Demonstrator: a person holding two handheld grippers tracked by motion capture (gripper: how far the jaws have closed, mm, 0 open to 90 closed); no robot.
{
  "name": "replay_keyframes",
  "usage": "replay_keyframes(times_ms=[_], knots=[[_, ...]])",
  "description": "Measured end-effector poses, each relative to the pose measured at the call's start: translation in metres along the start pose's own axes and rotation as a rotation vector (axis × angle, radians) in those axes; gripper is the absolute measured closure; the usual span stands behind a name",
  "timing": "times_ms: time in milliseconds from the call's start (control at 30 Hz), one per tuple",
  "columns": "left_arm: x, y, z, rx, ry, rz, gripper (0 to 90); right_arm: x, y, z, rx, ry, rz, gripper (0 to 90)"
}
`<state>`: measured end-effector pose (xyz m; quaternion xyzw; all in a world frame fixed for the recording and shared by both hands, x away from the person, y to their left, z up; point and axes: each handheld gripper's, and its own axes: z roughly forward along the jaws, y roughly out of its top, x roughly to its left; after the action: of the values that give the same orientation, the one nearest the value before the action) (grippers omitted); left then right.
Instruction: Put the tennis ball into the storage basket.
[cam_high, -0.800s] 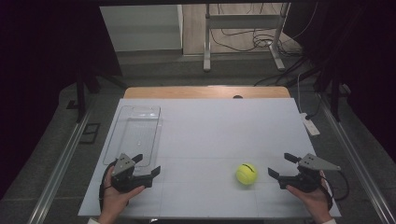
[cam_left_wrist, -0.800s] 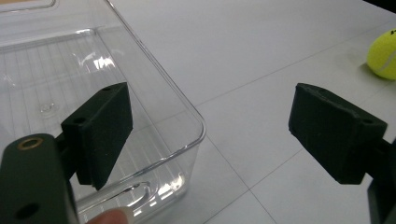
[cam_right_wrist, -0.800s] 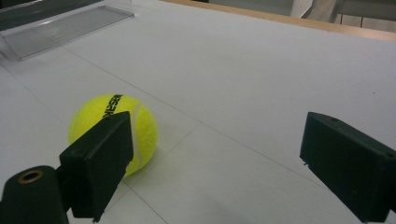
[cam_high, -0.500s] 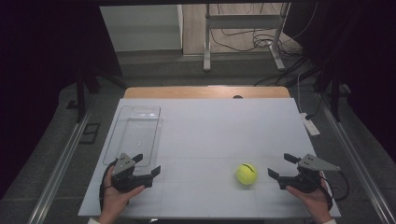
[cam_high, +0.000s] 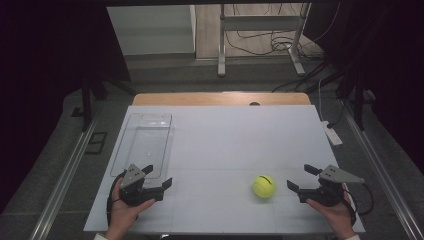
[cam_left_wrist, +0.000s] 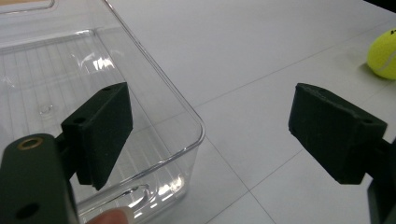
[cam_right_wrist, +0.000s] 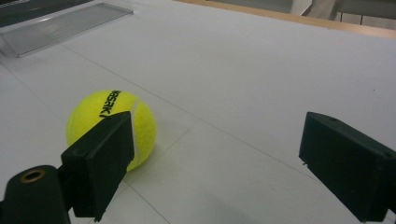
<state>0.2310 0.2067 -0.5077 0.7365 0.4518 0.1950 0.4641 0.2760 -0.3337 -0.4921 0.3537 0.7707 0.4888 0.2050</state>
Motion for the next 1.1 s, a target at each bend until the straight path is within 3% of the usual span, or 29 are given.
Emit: replay_keyframes(times_ms=[433, 1100], knots=[[-0.0010, 0.0006, -0.0016, -0.002, 0.012, -0.001, 15.2, -0.0025, -0.0003, 0.0024, 0.001, 0.004, 0.008, 10.8], [-0.0081, 0.0089, -0.0026, -0.013, -0.009, 0.023, 15.1, -0.0005, -0.0001, 0.0025, 0.008, -0.006, 0.006, 11.1]])
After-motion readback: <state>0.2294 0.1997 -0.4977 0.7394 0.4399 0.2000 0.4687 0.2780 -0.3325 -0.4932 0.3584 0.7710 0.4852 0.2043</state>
